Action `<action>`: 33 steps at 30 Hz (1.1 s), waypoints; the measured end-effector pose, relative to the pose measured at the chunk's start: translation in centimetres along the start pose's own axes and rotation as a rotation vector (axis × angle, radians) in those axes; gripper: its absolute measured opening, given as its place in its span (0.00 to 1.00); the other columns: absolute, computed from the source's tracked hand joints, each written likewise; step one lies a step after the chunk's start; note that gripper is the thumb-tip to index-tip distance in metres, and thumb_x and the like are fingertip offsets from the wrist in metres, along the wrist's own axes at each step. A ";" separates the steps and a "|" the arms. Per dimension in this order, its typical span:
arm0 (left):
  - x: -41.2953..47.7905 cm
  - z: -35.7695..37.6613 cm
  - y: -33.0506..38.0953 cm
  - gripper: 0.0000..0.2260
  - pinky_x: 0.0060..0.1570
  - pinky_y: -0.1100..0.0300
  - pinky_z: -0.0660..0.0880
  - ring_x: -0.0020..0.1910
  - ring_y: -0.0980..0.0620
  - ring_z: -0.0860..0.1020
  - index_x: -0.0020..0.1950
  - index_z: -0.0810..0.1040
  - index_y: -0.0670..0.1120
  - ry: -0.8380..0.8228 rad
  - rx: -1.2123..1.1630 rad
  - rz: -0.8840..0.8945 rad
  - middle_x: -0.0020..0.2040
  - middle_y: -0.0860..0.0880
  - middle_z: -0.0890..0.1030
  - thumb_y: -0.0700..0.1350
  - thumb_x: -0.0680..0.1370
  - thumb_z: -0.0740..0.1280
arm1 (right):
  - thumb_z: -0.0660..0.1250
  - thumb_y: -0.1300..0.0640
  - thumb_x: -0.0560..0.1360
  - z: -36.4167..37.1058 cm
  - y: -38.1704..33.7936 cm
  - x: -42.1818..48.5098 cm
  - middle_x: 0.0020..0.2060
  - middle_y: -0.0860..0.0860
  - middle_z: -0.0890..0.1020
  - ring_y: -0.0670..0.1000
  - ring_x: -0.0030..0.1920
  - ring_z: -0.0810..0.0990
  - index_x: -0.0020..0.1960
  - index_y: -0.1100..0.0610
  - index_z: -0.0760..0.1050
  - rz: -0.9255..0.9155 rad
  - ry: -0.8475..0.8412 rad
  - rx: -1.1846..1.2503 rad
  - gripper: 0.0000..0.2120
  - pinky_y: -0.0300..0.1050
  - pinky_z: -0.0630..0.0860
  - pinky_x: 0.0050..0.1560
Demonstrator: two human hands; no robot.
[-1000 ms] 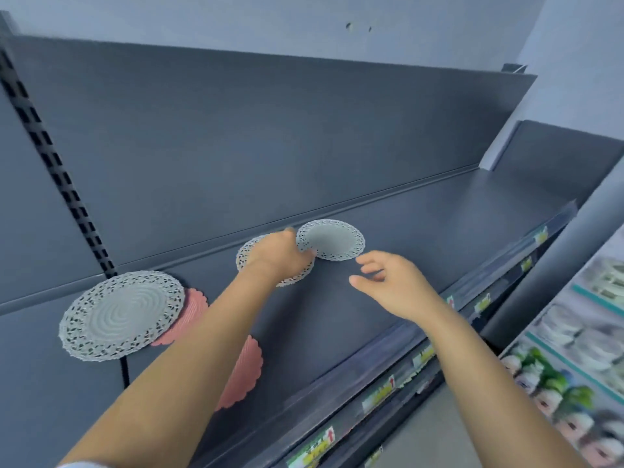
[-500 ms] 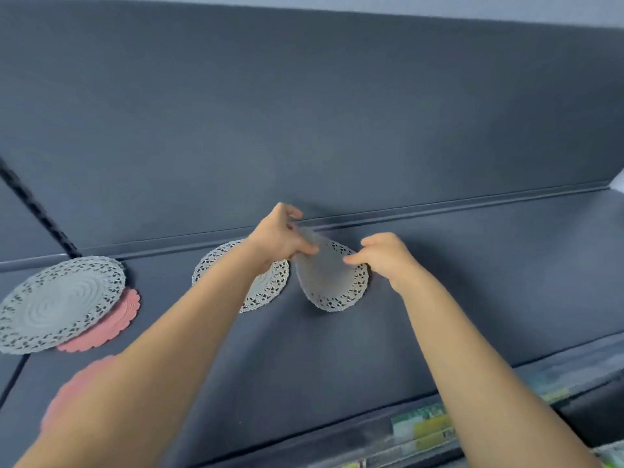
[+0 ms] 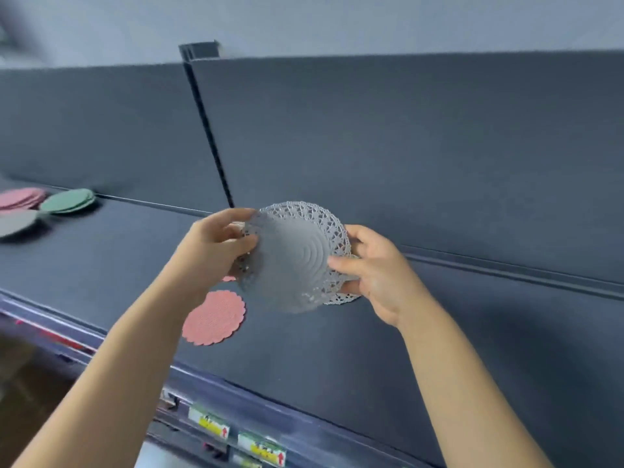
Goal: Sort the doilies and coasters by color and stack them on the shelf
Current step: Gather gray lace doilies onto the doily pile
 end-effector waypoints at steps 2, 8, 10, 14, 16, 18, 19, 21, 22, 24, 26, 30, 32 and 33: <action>-1.2 -4.3 -2.0 0.15 0.22 0.64 0.70 0.24 0.54 0.71 0.55 0.81 0.49 0.053 0.065 -0.006 0.33 0.51 0.79 0.31 0.77 0.64 | 0.66 0.71 0.73 4.2 1.1 0.6 0.47 0.46 0.83 0.43 0.38 0.82 0.54 0.51 0.76 -0.003 -0.030 -0.060 0.17 0.40 0.78 0.32; -5.3 -20.5 -7.0 0.13 0.18 0.68 0.67 0.17 0.56 0.68 0.51 0.81 0.53 0.331 0.093 -0.024 0.32 0.50 0.83 0.34 0.75 0.69 | 0.71 0.71 0.69 20.8 3.7 2.7 0.43 0.54 0.85 0.54 0.42 0.83 0.52 0.53 0.78 -0.083 -0.028 -0.038 0.18 0.49 0.81 0.40; -6.7 -26.4 -8.7 0.13 0.18 0.68 0.66 0.16 0.55 0.68 0.49 0.82 0.53 0.415 0.087 -0.026 0.30 0.51 0.83 0.35 0.74 0.71 | 0.73 0.69 0.68 27.2 4.7 3.5 0.43 0.53 0.85 0.52 0.42 0.84 0.50 0.51 0.79 -0.102 -0.034 -0.049 0.17 0.44 0.78 0.36; -9.0 -37.0 -12.4 0.11 0.19 0.65 0.68 0.18 0.51 0.72 0.46 0.83 0.53 0.551 0.070 -0.058 0.27 0.46 0.81 0.37 0.71 0.74 | 0.72 0.71 0.68 39.1 7.1 5.2 0.44 0.53 0.83 0.43 0.36 0.82 0.49 0.53 0.78 -0.074 -0.090 0.008 0.16 0.37 0.76 0.31; -9.5 -41.5 -14.1 0.11 0.19 0.64 0.68 0.19 0.49 0.74 0.51 0.83 0.48 0.567 0.047 -0.104 0.28 0.43 0.81 0.37 0.71 0.74 | 0.73 0.71 0.68 43.9 8.2 6.2 0.46 0.51 0.82 0.46 0.43 0.82 0.48 0.53 0.78 -0.053 -0.142 -0.026 0.16 0.44 0.80 0.41; -9.5 -45.3 -15.5 0.12 0.20 0.63 0.70 0.21 0.50 0.74 0.55 0.82 0.46 0.589 0.036 -0.136 0.31 0.43 0.83 0.39 0.72 0.73 | 0.74 0.68 0.67 47.7 8.9 7.1 0.49 0.49 0.81 0.51 0.49 0.82 0.48 0.51 0.79 -0.010 -0.209 -0.086 0.16 0.55 0.81 0.49; -9.3 -47.1 -16.2 0.12 0.22 0.63 0.72 0.23 0.50 0.75 0.56 0.81 0.48 0.605 0.045 -0.146 0.33 0.45 0.84 0.40 0.73 0.73 | 0.74 0.68 0.68 49.4 9.3 7.8 0.50 0.49 0.81 0.52 0.49 0.82 0.49 0.51 0.79 0.015 -0.227 -0.100 0.16 0.57 0.81 0.49; -8.3 -50.2 -17.4 0.14 0.26 0.62 0.75 0.25 0.51 0.77 0.58 0.80 0.50 0.631 0.062 -0.149 0.36 0.48 0.85 0.42 0.73 0.73 | 0.74 0.66 0.68 52.4 9.9 9.7 0.51 0.50 0.82 0.52 0.48 0.83 0.51 0.52 0.79 0.045 -0.233 -0.104 0.16 0.57 0.81 0.47; -7.5 -51.6 -18.1 0.14 0.29 0.61 0.76 0.28 0.51 0.78 0.59 0.80 0.50 0.634 0.060 -0.146 0.37 0.48 0.85 0.43 0.73 0.73 | 0.74 0.66 0.68 53.9 10.3 10.7 0.51 0.51 0.82 0.51 0.48 0.83 0.51 0.52 0.79 0.047 -0.236 -0.100 0.15 0.56 0.82 0.47; -5.7 -54.2 -19.6 0.16 0.32 0.60 0.80 0.35 0.50 0.80 0.60 0.78 0.50 0.639 0.037 -0.149 0.40 0.48 0.84 0.42 0.73 0.72 | 0.74 0.66 0.68 56.7 11.2 12.8 0.51 0.51 0.82 0.50 0.49 0.82 0.50 0.53 0.79 0.048 -0.248 -0.088 0.14 0.53 0.82 0.46; -3.8 -56.5 -21.0 0.17 0.32 0.63 0.79 0.38 0.52 0.80 0.60 0.76 0.50 0.655 0.006 -0.149 0.43 0.48 0.83 0.41 0.73 0.72 | 0.74 0.66 0.69 59.5 12.3 15.0 0.51 0.51 0.81 0.50 0.51 0.82 0.50 0.53 0.78 0.057 -0.262 -0.074 0.14 0.50 0.82 0.45; 1.3 -61.8 -23.9 0.17 0.37 0.63 0.79 0.44 0.52 0.79 0.60 0.76 0.52 0.664 0.020 -0.149 0.49 0.48 0.81 0.42 0.73 0.73 | 0.73 0.66 0.69 65.7 13.6 20.5 0.51 0.50 0.82 0.49 0.51 0.82 0.48 0.52 0.79 0.016 -0.217 -0.061 0.12 0.49 0.82 0.44; 5.0 -65.1 -24.6 0.16 0.50 0.52 0.79 0.49 0.51 0.80 0.57 0.78 0.55 0.628 0.094 -0.155 0.52 0.49 0.81 0.45 0.72 0.75 | 0.74 0.62 0.68 69.3 13.2 23.9 0.48 0.45 0.83 0.49 0.53 0.81 0.46 0.48 0.79 -0.064 -0.180 -0.083 0.11 0.54 0.81 0.51; 6.9 -66.7 -24.7 0.15 0.53 0.48 0.78 0.50 0.51 0.80 0.55 0.79 0.57 0.605 0.131 -0.147 0.53 0.50 0.81 0.46 0.71 0.75 | 0.75 0.60 0.68 70.9 12.8 25.6 0.47 0.44 0.83 0.48 0.53 0.81 0.45 0.47 0.79 -0.105 -0.162 -0.110 0.11 0.55 0.80 0.53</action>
Point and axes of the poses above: each hand's wrist, its own x-axis towards the middle knuckle, its own z-axis out of the palm, y = z × x, the point moved 2 cm from there along x, towards the middle knuckle
